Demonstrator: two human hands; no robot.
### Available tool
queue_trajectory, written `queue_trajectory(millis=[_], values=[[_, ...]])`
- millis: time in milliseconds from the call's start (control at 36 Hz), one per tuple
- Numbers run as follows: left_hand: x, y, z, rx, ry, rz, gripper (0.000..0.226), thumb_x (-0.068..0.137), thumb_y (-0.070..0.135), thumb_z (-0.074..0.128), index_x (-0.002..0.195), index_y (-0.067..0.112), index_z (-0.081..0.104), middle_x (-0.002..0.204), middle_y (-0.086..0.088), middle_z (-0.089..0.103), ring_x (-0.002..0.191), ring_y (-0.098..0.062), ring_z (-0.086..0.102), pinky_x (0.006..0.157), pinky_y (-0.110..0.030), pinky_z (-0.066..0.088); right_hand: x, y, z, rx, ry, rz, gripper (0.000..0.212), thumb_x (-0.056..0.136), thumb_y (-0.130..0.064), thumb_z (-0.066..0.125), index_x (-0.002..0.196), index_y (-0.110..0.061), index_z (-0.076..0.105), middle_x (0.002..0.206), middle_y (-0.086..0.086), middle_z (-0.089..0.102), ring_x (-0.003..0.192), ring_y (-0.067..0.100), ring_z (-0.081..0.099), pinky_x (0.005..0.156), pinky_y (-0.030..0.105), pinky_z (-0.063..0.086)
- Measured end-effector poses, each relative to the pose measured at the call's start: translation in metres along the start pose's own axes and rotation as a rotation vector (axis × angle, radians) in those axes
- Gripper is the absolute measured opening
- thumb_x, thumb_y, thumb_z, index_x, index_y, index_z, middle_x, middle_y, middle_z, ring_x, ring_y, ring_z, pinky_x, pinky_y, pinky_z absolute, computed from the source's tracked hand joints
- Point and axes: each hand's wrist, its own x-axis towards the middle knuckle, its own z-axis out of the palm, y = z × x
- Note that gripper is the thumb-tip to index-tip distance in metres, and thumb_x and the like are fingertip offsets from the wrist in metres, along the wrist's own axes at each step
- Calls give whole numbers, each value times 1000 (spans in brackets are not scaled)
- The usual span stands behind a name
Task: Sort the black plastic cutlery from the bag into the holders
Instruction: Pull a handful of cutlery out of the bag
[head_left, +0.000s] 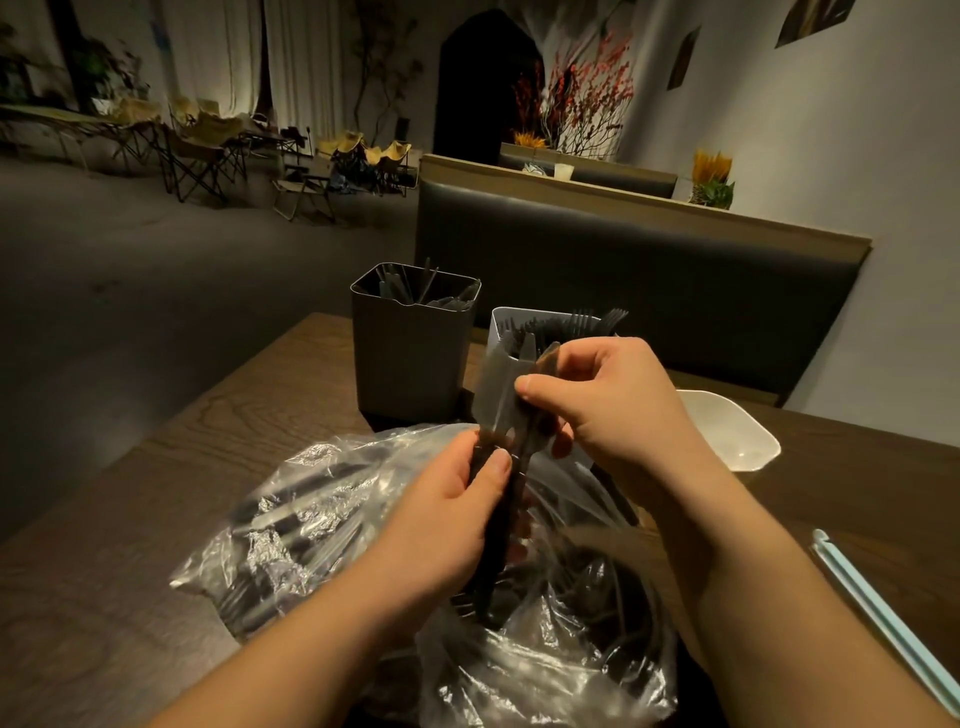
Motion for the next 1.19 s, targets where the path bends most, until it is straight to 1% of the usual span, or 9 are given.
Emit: queue_trajectory(millis=[111,250,444,722,861,972,1028,1111,1194], values=[[-2,-2,0,79,-49,-43,22,106,33,42,96,32,61,70,2,61,62,-16,61,62,-39,55,-3,-1,3,39,13,-9,14,87,-13,74,78,-2,73,69,11,72,62,20,73,52,33,60],[-7,6,2,1,-91,-72,18,104,39,42,100,36,59,81,-6,54,59,-17,58,55,-36,55,-6,-7,2,162,-49,5,15,89,-14,73,84,0,72,71,10,73,63,21,74,52,30,59],[-5,10,3,-145,-11,-15,23,107,27,40,105,16,60,66,0,58,55,-14,57,60,-41,60,-3,-3,-2,140,-51,-15,13,94,-16,67,85,-9,75,72,6,72,63,17,72,50,25,56],[-3,6,0,-6,108,84,11,108,29,39,105,26,49,64,3,53,55,-10,51,52,-27,47,-3,0,2,184,-17,50,10,95,-13,65,91,-13,74,74,2,74,64,17,71,51,29,56],[2,5,-2,77,248,113,18,107,28,43,93,23,55,95,-29,59,74,-26,59,68,-47,53,-2,0,1,180,30,44,11,96,-15,64,91,-14,74,79,4,75,69,17,72,52,21,52],[2,4,-2,124,244,146,22,106,27,44,93,25,61,98,-27,63,84,-44,64,81,-65,52,-2,0,-4,191,-16,78,11,96,-16,64,92,-12,74,79,4,75,70,19,73,53,23,53],[3,0,-3,175,206,165,23,106,27,43,94,26,63,96,-20,67,91,-44,64,83,-58,54,-3,0,-5,194,-60,91,11,96,-14,64,93,-13,74,79,6,75,69,19,73,52,22,53],[4,-4,-6,245,144,155,27,106,30,42,92,20,62,83,-9,66,75,-20,63,70,-27,53,-3,-1,-4,216,-69,96,10,95,-12,64,93,-13,74,78,7,75,71,21,73,52,22,54],[1,-2,-5,237,24,136,33,97,47,42,96,24,65,85,-12,62,73,-13,58,67,-26,49,-3,-1,-5,263,-51,105,10,94,-10,65,96,-12,74,79,7,76,70,21,73,52,23,53]])
